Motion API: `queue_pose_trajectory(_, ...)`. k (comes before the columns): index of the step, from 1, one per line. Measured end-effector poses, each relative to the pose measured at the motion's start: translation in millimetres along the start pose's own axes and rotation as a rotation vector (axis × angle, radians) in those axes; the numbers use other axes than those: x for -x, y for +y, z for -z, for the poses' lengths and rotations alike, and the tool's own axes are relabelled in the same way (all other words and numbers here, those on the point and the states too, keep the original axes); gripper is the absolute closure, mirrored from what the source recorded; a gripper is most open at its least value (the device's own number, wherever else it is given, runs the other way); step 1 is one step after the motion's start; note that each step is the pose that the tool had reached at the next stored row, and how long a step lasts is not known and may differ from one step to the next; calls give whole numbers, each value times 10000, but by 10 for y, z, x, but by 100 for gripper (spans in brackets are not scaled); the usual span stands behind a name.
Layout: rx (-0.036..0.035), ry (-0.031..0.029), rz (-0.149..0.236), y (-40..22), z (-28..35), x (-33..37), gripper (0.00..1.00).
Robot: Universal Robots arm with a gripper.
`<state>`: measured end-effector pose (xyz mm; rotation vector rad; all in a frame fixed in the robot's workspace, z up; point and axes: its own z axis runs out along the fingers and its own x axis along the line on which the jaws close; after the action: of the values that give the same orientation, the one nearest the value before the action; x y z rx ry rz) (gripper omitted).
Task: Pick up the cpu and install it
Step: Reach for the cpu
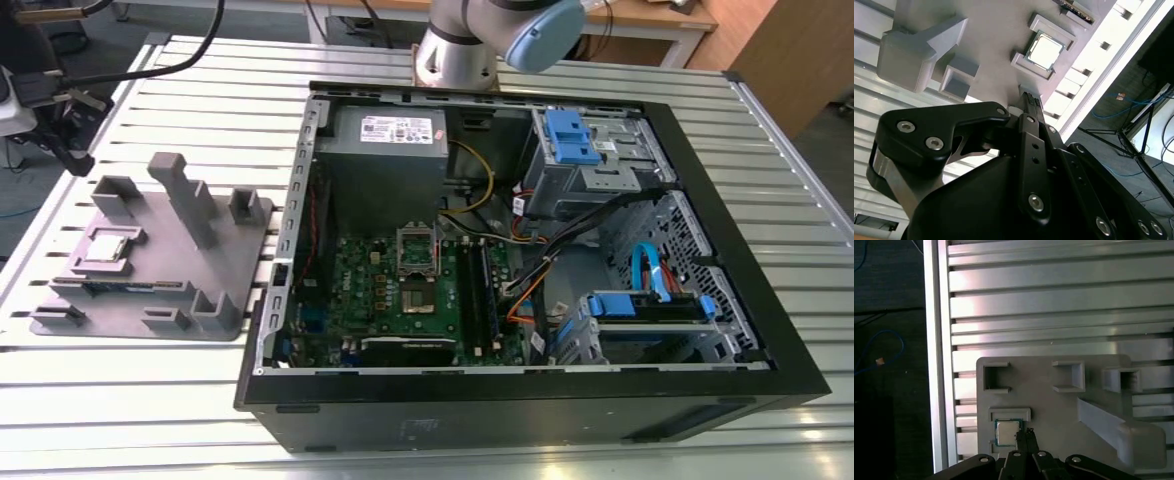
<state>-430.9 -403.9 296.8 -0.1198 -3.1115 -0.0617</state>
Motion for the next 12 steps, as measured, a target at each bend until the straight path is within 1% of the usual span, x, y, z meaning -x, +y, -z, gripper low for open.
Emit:
queue_pose_trajectory(5, 0, 1, 1, -87, -27, 7, 89)
queue_pose_trajectory(8, 0, 1, 0, -148, -60, 13, 89)
queue_pose_trajectory(12, 0, 1, 0, -214, -119, 19, 89)
